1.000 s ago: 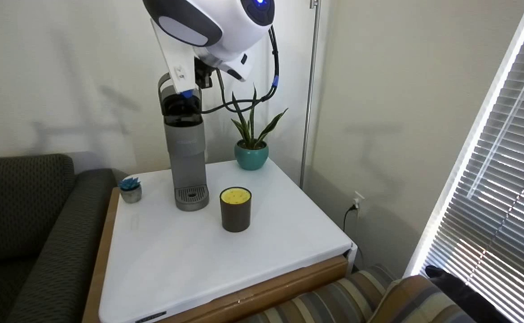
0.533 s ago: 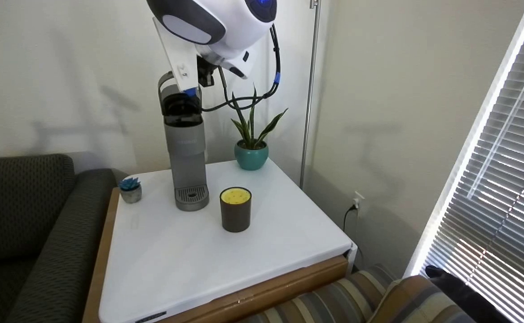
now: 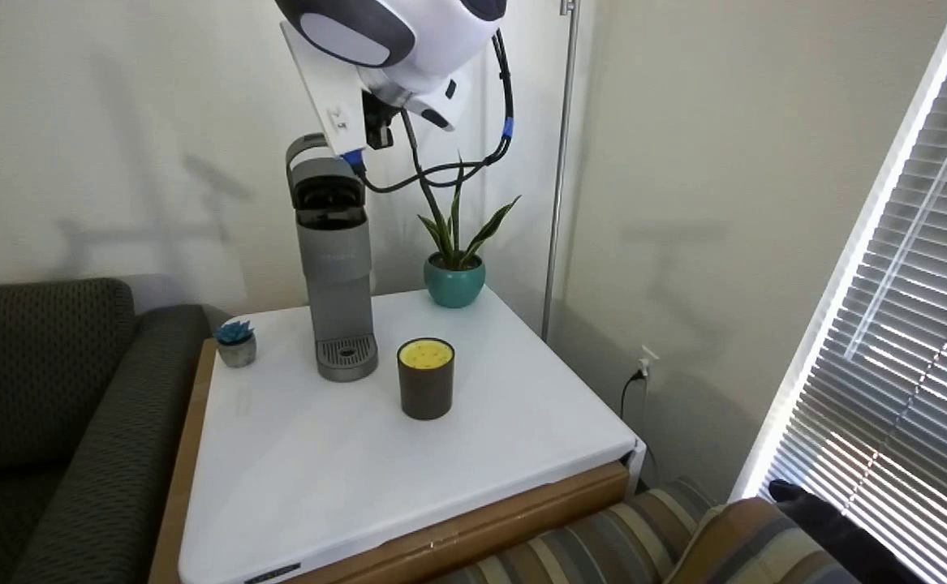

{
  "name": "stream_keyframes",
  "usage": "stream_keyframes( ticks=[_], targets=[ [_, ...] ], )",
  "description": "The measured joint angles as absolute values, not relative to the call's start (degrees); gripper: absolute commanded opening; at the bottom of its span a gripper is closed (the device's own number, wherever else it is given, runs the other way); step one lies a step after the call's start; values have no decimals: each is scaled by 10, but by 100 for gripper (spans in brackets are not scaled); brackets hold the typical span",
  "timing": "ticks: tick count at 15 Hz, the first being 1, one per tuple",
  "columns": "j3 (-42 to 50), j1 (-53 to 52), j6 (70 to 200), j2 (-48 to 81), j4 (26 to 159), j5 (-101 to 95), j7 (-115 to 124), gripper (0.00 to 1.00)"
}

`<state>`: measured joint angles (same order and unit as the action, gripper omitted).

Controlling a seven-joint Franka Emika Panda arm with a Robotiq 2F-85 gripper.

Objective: Open the coffee maker then close it

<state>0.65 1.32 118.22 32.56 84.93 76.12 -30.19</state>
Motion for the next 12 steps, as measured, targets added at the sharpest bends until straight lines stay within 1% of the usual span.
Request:
stream_keyframes(
  ticks=[5,12],
  targets=[
    [6,14,1182,326,840,744,-301,0],
    [1,13,1178,326,817,668,-296,0]
  ],
)
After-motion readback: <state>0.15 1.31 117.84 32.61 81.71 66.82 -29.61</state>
